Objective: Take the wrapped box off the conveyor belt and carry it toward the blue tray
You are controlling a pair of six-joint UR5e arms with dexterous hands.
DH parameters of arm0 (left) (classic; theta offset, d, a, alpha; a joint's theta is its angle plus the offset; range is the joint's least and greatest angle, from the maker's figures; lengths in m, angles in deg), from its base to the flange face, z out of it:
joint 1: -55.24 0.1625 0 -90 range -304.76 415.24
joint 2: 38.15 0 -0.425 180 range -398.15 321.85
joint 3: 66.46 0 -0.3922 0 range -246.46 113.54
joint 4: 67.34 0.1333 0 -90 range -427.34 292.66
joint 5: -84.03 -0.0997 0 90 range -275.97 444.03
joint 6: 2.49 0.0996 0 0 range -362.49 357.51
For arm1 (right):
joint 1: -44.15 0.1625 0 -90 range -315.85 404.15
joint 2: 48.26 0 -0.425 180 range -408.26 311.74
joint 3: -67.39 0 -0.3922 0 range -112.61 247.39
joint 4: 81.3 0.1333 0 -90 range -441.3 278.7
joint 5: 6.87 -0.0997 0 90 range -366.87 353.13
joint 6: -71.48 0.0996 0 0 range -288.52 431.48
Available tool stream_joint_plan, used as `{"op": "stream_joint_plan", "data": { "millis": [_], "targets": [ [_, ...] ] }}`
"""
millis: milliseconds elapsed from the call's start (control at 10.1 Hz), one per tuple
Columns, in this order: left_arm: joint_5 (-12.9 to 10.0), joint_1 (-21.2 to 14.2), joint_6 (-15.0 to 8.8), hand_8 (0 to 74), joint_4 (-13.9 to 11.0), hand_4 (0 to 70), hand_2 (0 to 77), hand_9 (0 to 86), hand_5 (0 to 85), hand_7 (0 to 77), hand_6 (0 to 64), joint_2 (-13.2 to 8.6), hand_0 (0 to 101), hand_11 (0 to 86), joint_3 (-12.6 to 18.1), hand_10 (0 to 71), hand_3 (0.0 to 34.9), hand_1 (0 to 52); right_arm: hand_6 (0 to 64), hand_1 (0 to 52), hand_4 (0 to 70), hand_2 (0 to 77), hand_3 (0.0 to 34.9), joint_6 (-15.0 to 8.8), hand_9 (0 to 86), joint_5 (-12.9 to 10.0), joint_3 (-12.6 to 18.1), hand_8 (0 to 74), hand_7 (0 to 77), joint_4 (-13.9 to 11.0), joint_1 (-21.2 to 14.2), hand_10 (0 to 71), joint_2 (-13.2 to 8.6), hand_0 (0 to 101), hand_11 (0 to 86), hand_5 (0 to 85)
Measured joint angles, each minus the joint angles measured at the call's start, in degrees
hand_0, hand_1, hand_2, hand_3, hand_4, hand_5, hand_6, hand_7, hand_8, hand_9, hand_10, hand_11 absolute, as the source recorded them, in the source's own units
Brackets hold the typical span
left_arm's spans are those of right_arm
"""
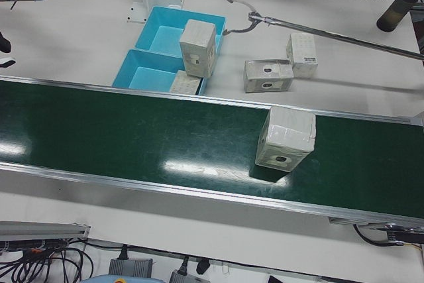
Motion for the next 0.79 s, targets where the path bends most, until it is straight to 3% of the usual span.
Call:
{"op": "stream_joint_plan", "data": {
  "millis": [793],
  "targets": [
    [0.0,0.0,0.0,0.5,0.0,0.0,0.5,0.5,1.1,0.5,0.5,0.0,0,0.5,0.0,0.5,0.0,0.0,5.5,18.0,13.6,8.2,0.0,0.8,1.6,0.7,0.7,0.5,6.5,-0.4,2.1,0.0,0.1,51,0.5,19.1]
  ]
}}
